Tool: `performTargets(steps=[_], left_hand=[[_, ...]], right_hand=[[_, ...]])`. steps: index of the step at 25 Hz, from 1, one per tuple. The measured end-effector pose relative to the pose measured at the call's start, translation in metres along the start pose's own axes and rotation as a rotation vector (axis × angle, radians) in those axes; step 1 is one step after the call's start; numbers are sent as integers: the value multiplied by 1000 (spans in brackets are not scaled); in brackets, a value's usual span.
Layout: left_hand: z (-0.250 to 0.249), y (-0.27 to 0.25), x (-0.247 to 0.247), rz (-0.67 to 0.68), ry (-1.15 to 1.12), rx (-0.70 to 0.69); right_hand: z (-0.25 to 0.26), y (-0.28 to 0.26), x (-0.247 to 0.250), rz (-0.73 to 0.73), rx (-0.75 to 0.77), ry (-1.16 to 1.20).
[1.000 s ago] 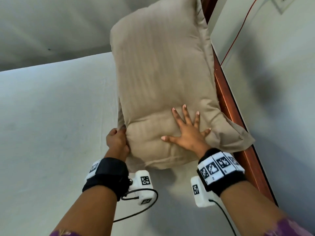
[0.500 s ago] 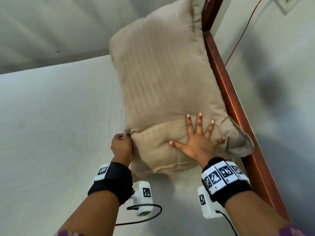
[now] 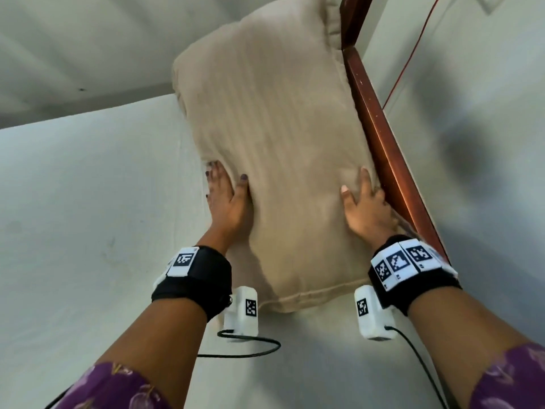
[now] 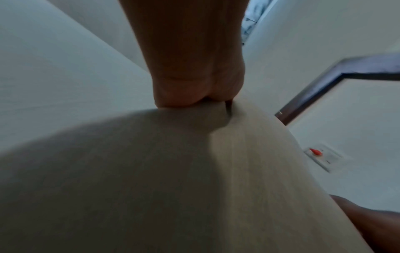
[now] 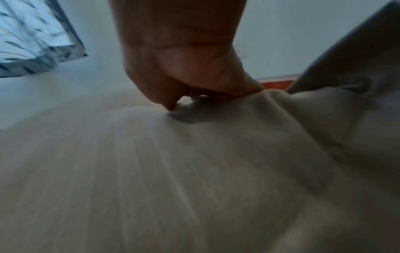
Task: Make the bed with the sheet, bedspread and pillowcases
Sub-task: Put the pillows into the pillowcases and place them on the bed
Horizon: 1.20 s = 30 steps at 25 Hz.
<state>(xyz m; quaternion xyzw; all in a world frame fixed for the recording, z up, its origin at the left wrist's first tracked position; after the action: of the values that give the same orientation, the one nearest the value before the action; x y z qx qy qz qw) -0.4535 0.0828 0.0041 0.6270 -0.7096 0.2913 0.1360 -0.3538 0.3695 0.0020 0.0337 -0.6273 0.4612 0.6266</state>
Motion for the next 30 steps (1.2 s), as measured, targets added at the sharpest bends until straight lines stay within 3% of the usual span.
performTargets(steps=[3, 6, 8, 10, 12, 13, 15, 16, 18, 20, 21, 23, 25, 27, 29, 30], left_hand=[[-26, 3, -39, 114, 227, -74], [-1, 14, -63, 287, 367, 32], [13, 25, -48, 225, 244, 57], [20, 24, -11, -40, 2, 44], [60, 15, 24, -356, -267, 238], [83, 9, 27, -407, -421, 401], [112, 3, 8, -259, -686, 654], [107, 3, -2, -133, -772, 686], [85, 6, -11, -37, -842, 648], [45, 12, 6, -114, -872, 509], [26, 19, 34, -269, -825, 368], [-28, 18, 114, -637, -451, -24], [-77, -8, 151, -842, -115, -289], [-75, -31, 140, -851, 109, -217], [-26, -35, 102, -642, 239, 117], [-1, -35, 86, -539, 292, 214]], right_hand=[[-28, -3, -16, -7, -98, 1], [-44, 0, -29, 63, -199, 9], [-41, 6, -33, 127, -208, 4], [-37, 8, -34, 165, -202, 15], [-33, 7, -31, 173, -191, 36], [-33, 5, -28, 173, -191, 61], [-34, 5, -23, 144, -187, 132], [-35, 6, -20, 104, -186, 178], [-34, 7, -10, -9, -168, 353], [-19, -1, 4, -125, -70, 585], [-10, -8, 14, -197, -20, 690], [3, -27, 35, -360, 39, 815], [3, -42, 41, -463, 4, 793], [-11, -46, 27, -440, -131, 658], [-30, -42, 4, -319, -282, 467], [-33, -41, -4, -283, -299, 385]])
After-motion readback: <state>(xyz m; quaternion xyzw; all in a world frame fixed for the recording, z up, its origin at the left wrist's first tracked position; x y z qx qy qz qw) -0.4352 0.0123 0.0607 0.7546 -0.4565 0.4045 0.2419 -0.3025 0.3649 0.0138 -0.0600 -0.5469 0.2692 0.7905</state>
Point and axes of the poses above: each hand's wrist, its own y-axis towards the middle knuckle, its own x-axis out of the back of the hand, z = x × y, the point moved 10 cm from there along y, towards the middle knuckle, and after that the axes turned 5 degrees about -x, right-handed, at the moved point
